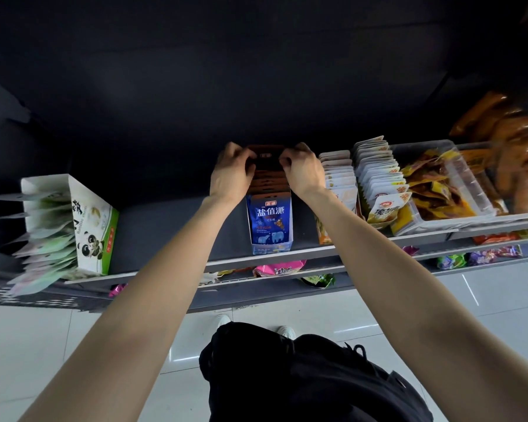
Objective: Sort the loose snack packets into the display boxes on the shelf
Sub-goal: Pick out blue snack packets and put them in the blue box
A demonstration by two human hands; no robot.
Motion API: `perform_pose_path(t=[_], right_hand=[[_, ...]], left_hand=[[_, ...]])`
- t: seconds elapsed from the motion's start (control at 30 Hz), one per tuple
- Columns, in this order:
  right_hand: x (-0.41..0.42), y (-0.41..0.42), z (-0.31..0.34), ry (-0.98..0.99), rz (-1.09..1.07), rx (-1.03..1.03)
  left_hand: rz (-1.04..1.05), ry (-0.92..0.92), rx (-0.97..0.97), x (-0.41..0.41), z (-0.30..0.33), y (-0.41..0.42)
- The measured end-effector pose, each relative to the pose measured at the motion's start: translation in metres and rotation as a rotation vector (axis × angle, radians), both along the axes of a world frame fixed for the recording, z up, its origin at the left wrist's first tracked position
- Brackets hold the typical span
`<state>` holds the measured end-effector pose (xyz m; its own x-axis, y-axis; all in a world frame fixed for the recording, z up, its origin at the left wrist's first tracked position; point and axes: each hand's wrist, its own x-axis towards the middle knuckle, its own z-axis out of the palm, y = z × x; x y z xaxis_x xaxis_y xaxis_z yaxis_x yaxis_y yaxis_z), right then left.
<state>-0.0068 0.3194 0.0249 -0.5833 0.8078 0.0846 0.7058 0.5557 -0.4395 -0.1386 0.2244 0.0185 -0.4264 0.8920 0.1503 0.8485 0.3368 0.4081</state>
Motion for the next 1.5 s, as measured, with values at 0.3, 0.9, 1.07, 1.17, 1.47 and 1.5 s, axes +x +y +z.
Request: perform_pose_path(t=[0.3, 0.9, 1.07, 1.17, 1.47, 1.5], right_hand=[[-0.002, 0.009, 0.006, 0.102, 0.036, 0.052], [0.014, 0.004, -0.006, 0.271, 0.040, 0.115], [0.028, -0.026, -0.019, 0.146, 0.209, 0.028], [0.024, -0.024, -0.027, -0.063, 0.266, 0.013], [0.024, -0.036, -0.028, 0.146, 0.125, -0.040], [0.029, -0.042, -0.029, 0.212, 0.054, -0.059]], left_hand=[[-0.033, 0.154, -0.083, 0.008, 0.002, -0.009], [0.006, 0.112, 0.064, 0.000, -0.005, -0.001], [0.125, -0.040, 0.127, -0.003, -0.006, 0.005], [0.079, -0.039, 0.292, 0.010, -0.004, -0.012], [-0.139, 0.095, -0.124, 0.028, -0.024, -0.032], [-0.124, 0.126, -0.153, 0.028, -0.023, -0.028]])
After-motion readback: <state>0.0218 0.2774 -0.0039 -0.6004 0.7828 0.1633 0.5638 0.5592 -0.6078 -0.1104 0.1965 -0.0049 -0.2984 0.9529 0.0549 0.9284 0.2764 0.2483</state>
